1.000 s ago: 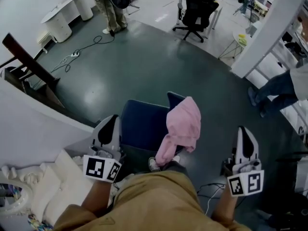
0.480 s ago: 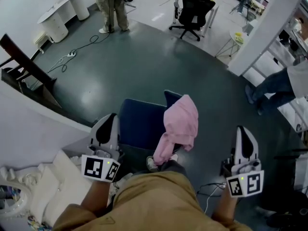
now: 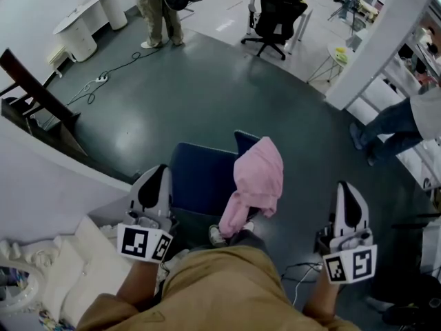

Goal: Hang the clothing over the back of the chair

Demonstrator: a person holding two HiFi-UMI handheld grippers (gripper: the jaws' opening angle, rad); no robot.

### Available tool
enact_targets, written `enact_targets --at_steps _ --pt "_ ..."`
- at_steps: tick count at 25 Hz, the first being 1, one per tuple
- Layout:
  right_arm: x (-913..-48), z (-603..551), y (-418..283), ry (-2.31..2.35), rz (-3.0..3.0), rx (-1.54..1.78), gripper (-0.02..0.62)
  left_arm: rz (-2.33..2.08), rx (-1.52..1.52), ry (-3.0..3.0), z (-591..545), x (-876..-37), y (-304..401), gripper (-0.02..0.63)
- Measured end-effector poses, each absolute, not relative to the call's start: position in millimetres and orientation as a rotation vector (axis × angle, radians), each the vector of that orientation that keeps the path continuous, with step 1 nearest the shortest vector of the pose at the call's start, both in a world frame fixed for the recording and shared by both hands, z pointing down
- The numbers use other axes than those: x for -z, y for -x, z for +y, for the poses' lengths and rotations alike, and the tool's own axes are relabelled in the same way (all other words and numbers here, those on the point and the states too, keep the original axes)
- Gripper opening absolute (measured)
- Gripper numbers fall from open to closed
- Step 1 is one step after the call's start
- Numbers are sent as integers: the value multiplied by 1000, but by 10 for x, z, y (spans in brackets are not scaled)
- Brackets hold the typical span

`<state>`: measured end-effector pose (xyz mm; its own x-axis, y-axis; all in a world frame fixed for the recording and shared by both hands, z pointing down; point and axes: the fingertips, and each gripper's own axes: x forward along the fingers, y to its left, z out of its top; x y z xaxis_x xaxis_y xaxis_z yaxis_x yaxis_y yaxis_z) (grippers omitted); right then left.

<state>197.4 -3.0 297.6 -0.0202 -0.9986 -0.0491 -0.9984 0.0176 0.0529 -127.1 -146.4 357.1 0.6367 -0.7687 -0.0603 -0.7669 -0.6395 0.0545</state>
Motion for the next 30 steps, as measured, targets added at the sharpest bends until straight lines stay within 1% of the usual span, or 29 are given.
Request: enact_targets --at_steps 30 --pt "-2988 -55 -1896 -2197 -2208 132 3 -1285 141 -2825 -1506 -3590 1226 4"
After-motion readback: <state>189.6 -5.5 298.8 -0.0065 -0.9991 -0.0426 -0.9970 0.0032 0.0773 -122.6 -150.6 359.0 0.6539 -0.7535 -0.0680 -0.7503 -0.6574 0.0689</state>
